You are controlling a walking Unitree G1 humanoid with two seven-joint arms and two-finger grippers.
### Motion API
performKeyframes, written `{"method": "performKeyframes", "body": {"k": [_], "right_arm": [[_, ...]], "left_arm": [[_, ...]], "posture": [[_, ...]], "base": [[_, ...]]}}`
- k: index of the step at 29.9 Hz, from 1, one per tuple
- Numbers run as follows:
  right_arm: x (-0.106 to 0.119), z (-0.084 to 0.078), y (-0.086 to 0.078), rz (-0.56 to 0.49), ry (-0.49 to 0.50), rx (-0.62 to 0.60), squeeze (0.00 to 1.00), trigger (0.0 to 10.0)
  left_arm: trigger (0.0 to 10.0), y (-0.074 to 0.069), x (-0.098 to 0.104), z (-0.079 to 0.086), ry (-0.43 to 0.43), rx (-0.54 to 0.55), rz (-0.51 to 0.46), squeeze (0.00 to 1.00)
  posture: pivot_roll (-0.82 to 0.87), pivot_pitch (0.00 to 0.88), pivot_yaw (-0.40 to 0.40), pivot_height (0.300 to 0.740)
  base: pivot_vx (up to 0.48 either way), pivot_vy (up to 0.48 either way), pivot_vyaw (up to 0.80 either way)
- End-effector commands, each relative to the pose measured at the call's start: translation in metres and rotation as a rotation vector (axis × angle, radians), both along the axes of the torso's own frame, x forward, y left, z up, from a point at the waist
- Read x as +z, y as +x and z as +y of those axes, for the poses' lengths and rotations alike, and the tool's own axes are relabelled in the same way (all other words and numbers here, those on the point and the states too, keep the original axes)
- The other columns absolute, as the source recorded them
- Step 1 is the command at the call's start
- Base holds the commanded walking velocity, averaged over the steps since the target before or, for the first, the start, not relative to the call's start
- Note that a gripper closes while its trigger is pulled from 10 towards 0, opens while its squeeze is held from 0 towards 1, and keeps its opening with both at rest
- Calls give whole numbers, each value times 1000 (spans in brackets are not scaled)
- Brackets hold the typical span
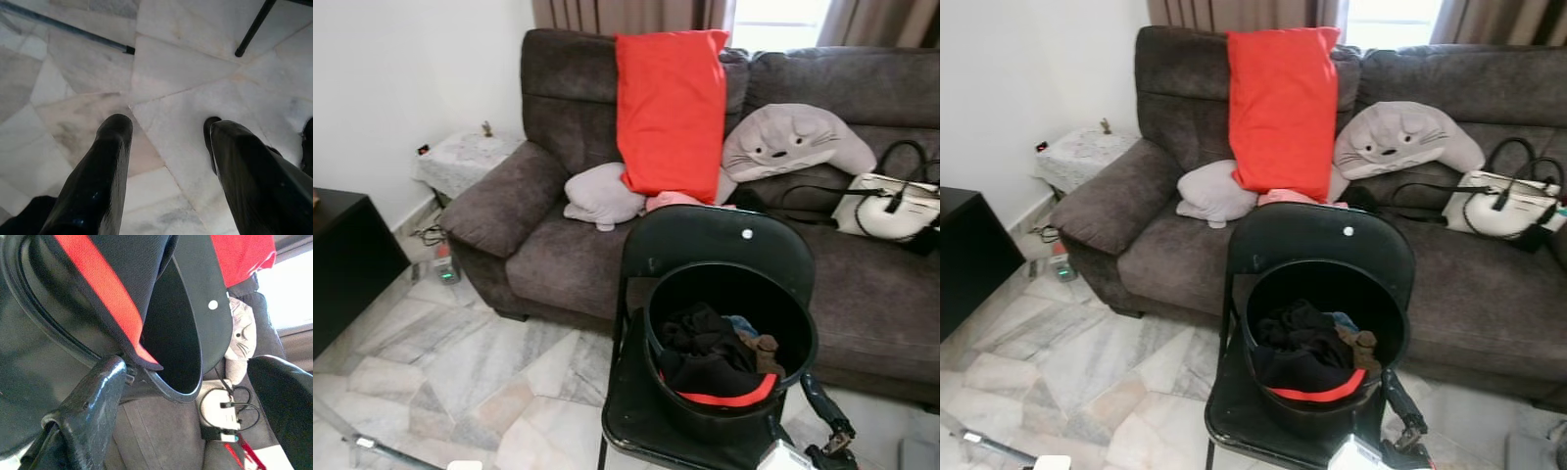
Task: Hang hanger
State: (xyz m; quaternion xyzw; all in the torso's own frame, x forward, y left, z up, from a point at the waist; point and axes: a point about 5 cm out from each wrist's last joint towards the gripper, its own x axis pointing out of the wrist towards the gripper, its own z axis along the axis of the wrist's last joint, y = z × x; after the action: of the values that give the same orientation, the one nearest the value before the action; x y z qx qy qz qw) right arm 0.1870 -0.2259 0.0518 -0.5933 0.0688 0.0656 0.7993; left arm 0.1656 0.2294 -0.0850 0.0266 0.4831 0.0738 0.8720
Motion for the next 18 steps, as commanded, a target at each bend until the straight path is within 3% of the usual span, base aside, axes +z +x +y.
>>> {"method": "performKeyframes", "body": {"k": [1,8,18], "right_arm": [[-7,-4,-1,34,-30,-19,0,10000],[-13,3,7,37,-5,-12,0,10000],[-5,17,28,-41,8,56,0,10000]], "left_arm": [[10000,-4,-1,1,1,-2,21,0],[10000,-5,-2,3,-1,7,23,0],[10000,-6,-2,4,3,0,25,0]], "posture": [[-159,0,69,740],[-145,0,68,740],[-135,0,71,740]], "base": [[0,0,0],[0,0,0],[0,0,0]]}}
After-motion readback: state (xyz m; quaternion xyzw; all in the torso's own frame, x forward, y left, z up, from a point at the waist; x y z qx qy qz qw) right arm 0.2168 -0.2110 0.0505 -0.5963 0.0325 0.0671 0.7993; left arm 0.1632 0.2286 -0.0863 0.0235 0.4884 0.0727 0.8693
